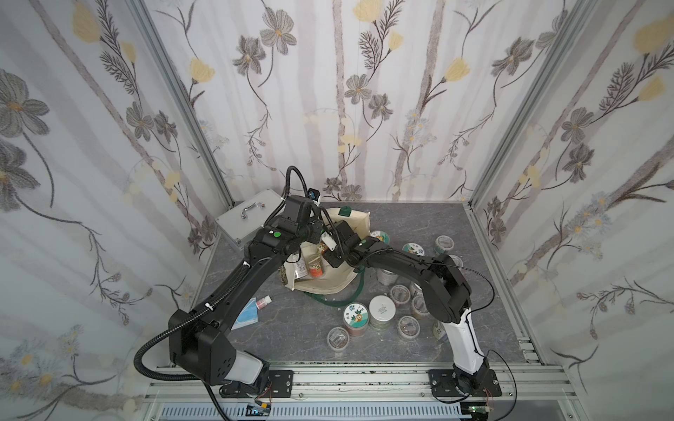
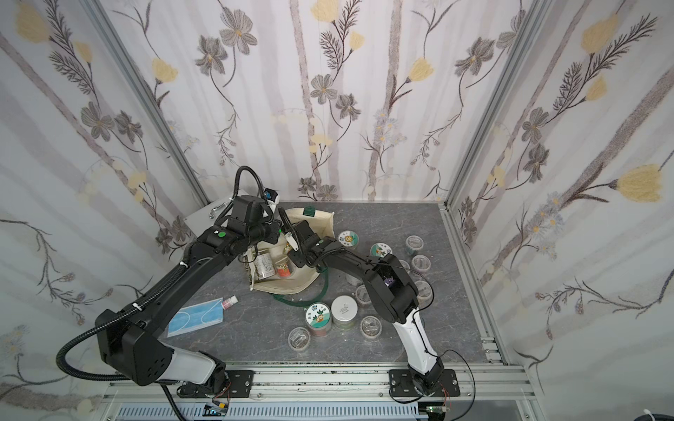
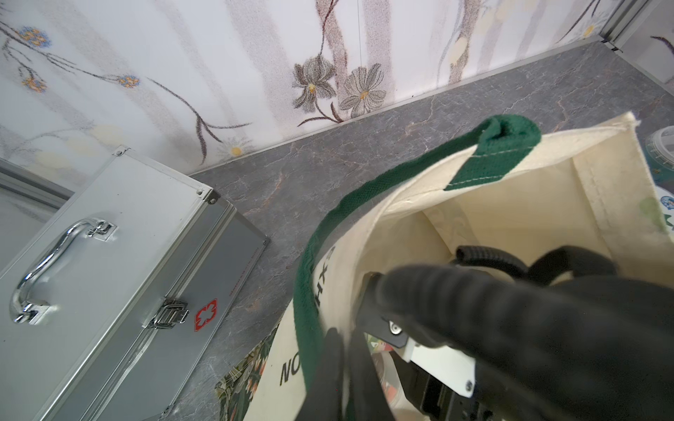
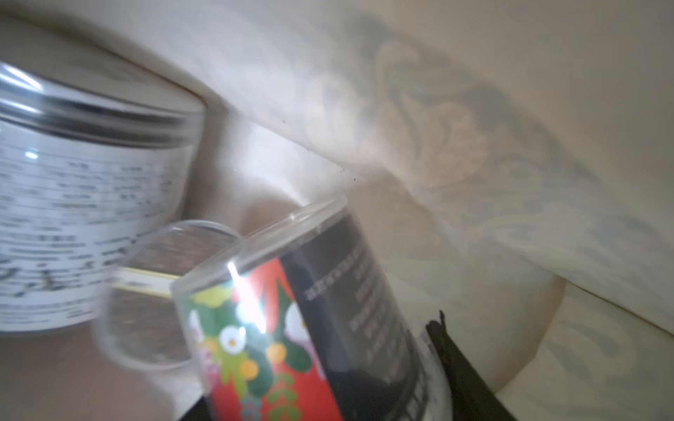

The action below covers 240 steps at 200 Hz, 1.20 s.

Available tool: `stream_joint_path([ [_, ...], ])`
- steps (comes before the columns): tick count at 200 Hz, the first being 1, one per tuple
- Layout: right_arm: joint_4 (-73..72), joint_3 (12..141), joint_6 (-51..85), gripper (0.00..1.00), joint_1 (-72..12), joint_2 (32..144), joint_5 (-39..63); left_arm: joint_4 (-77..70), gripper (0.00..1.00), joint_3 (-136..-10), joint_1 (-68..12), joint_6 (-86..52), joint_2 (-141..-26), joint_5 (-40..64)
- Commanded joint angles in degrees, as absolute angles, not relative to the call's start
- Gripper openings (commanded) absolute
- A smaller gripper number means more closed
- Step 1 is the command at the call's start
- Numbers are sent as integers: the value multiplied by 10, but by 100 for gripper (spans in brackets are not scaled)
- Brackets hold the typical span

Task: Take out the seed jars from the canvas bag
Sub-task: Pick up the seed jar from the canvas bag, then place the seed jar at the center of the board.

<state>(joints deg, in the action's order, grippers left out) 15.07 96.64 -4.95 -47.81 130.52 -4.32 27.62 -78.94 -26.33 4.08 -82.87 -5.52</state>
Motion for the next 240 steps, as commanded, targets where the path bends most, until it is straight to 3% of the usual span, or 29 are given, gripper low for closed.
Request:
stream_joint_path([
  [1, 106, 947, -14, 51, -479, 1274, -11, 253, 0, -793, -263, 40, -828, -56],
  [68, 142, 903, 53, 54, -482, 1156, 81, 279, 0, -823, -228, -2, -862, -68],
  [119, 191, 853, 65, 54, -490, 1060, 84, 317, 0, -868, -174, -57, -908, -13],
  [129, 199, 842, 64, 55, -493, 1044, 75, 329, 11, -881, -167, -65, -918, -1],
  [155, 212, 809, 60, 54, -501, 1006, 37, 353, 64, -904, -164, -84, -920, 31],
  [176, 214, 785, 55, 55, -504, 980, 9, 358, 92, -912, -178, -98, -890, 51],
  [188, 209, 772, 52, 55, -507, 966, -5, 389, 100, -932, -176, -130, -877, 96],
  [240, 185, 744, 42, 55, -523, 926, -14, 368, 100, -759, -166, -337, -736, 370],
])
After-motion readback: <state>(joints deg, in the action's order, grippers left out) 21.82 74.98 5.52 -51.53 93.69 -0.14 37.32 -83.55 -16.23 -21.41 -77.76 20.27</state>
